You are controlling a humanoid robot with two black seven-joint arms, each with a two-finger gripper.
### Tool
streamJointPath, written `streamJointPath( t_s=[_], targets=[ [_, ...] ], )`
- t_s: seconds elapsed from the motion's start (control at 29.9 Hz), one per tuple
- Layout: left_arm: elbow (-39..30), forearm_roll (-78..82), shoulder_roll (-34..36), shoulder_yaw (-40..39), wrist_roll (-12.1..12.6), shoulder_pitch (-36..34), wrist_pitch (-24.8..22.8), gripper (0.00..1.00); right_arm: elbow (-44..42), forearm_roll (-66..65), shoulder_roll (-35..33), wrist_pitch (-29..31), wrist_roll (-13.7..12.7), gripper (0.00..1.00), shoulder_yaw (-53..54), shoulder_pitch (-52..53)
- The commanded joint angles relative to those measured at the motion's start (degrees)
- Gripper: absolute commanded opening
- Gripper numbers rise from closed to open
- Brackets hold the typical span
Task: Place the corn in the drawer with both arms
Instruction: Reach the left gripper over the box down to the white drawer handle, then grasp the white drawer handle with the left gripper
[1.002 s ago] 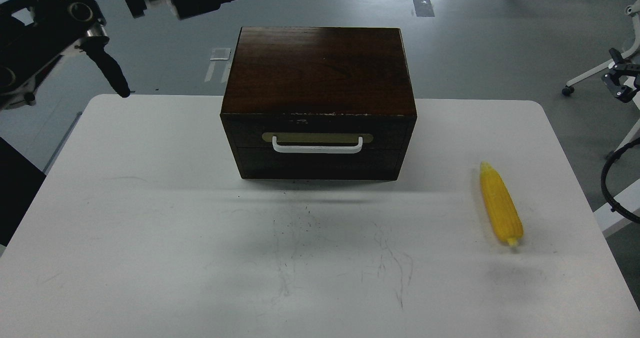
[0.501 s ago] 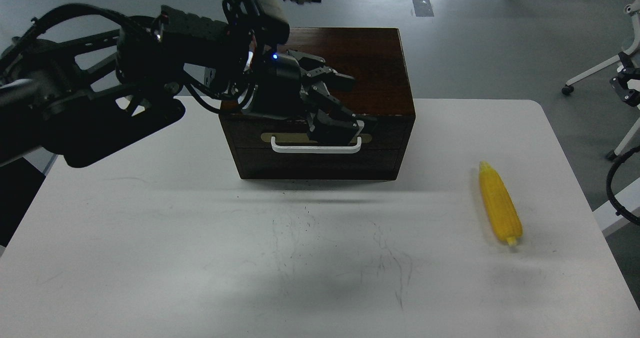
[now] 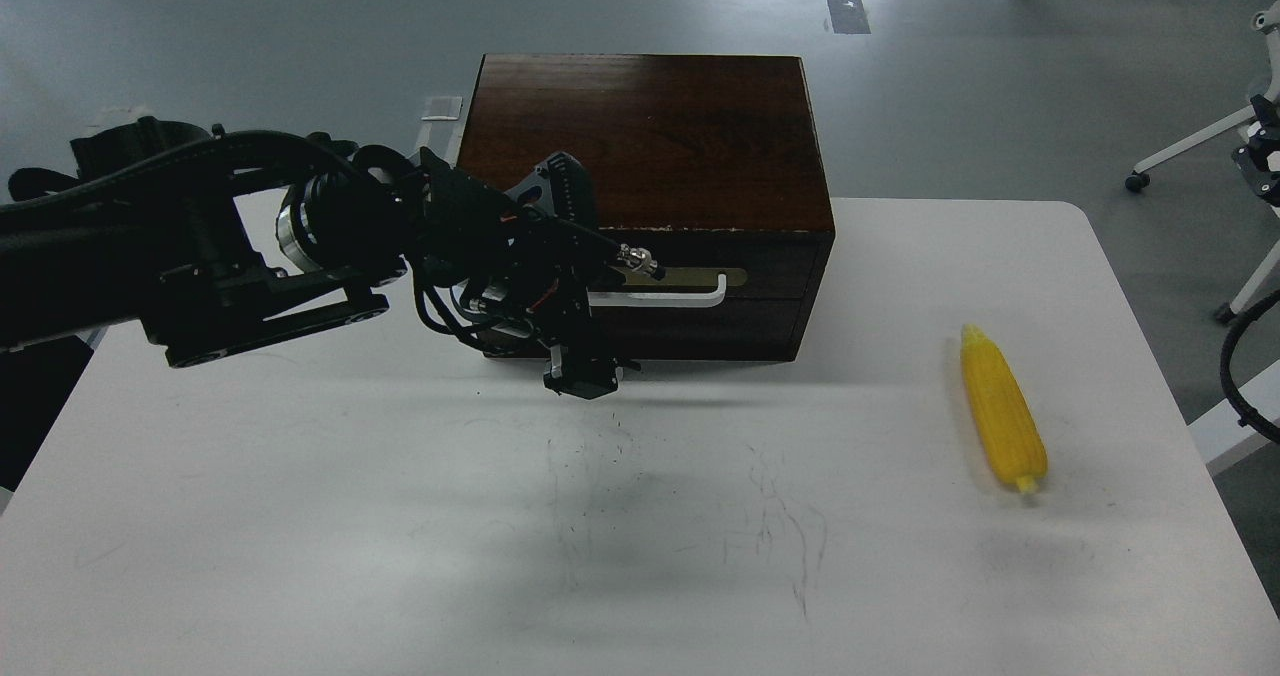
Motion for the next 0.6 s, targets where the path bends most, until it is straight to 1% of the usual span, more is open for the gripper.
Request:
streamJointPath(
  t_s=[0.0, 0.17, 0.4, 0.57],
  targets=[
    [0.05, 0.35, -0.05, 0.10, 0.05, -0.96, 0.01, 0.89, 0.00, -0.01, 0.11, -0.02, -0.09, 1.00, -0.01, -0.01],
    [0.23, 3.45, 0.04, 0.36, 0.14, -0.79, -0.07, 0.89, -0.09, -0.01, 0.02, -0.02, 0.00, 1.00, -0.01, -0.10],
    [0.23, 3.45, 0.04, 1.41, 0.23, -0.35, 0.45, 0.89, -1.06, -0.01, 0.11, -0.02, -0.09, 1.00, -0.01, -0.10],
    [0.32, 3.45, -0.05, 1.42, 0.23, -0.17, 0.98, 0.81, -1.06, -0.01, 0.11, -0.02, 0.00, 1.00, -0.01, -0.01]
  ],
)
